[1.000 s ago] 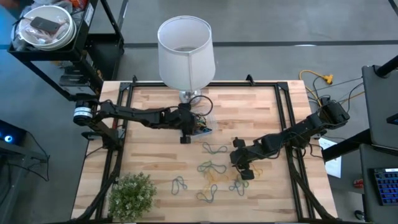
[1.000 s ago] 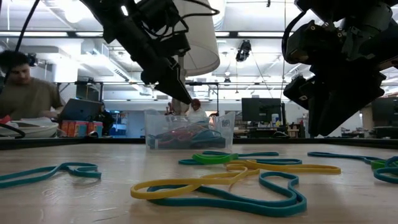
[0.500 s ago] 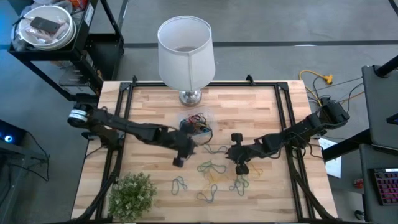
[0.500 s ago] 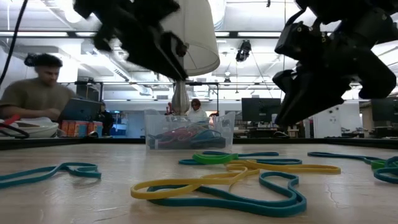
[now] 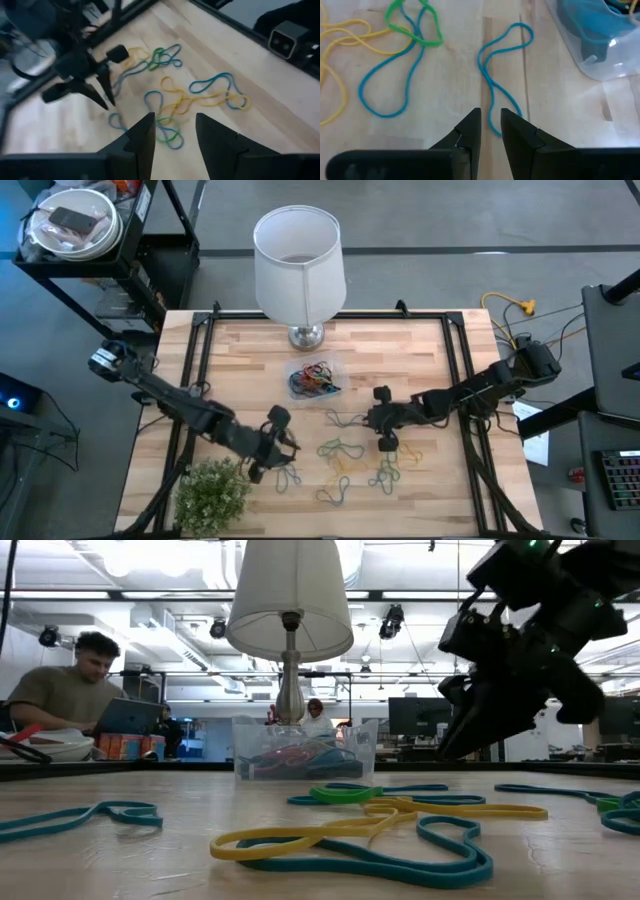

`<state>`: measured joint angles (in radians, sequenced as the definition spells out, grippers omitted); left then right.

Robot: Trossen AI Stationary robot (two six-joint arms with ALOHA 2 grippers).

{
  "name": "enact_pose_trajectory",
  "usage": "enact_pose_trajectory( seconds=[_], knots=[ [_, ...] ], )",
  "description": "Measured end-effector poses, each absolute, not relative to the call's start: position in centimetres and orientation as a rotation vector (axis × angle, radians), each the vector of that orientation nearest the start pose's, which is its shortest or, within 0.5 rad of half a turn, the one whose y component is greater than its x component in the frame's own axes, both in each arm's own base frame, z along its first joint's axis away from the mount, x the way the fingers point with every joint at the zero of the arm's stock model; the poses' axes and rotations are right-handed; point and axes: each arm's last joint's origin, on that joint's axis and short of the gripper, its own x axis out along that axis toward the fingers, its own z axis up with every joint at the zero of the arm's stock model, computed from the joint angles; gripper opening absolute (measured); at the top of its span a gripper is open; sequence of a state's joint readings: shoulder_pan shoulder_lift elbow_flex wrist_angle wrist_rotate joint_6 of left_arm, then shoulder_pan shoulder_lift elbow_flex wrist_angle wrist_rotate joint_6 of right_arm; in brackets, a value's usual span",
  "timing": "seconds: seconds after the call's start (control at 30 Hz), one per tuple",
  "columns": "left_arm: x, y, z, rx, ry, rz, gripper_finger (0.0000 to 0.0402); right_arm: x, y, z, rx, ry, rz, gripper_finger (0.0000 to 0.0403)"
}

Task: Pick and place rubber bands into bin
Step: Put the blue rubber band into the transparent container

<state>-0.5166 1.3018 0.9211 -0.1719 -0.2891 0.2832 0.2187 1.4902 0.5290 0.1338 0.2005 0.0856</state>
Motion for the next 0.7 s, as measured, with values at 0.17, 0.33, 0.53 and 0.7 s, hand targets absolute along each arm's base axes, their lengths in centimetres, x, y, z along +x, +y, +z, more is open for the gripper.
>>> enact_pose_trajectory(
  seconds=[0.17, 0.33, 0.53, 0.7],
  knots=[
    [24.1, -14.1, 27.2, 0.549, 0.462, -0.239, 0.0125, 25.1, 3.7, 12.9, -0.053, 0.738, 0.011, 0.0068],
    [24.1, -14.1, 27.1, 0.551, 0.464, -0.238, 0.0125, 25.3, 3.2, 13.0, -0.049, 0.704, 0.05, 0.0068],
    [24.1, -14.1, 27.0, 0.552, 0.466, -0.234, 0.0125, 25.9, 3.2, 12.9, -0.088, 0.643, 0.066, 0.0068],
    [24.1, -14.1, 27.0, 0.551, 0.466, -0.234, 0.0125, 27.6, 3.4, 11.0, -0.145, 0.679, 0.105, 0.0068]
  ],
)
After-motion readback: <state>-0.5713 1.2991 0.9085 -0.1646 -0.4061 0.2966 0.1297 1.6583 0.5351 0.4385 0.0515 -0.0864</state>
